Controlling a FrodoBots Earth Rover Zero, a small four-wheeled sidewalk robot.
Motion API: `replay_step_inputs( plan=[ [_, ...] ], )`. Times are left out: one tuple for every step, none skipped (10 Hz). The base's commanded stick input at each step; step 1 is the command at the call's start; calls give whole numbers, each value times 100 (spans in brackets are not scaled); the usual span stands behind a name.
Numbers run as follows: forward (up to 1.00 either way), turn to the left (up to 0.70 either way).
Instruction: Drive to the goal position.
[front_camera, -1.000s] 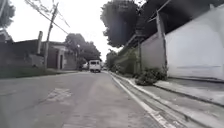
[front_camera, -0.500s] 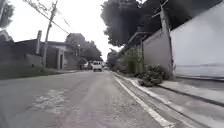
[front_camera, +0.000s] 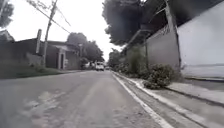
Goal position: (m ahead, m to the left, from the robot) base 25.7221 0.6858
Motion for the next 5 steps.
replay_step_inputs(
  plan=[
    [70,0],
    [70,0],
    [70,0],
    [70,0],
    [70,0]
  ],
)
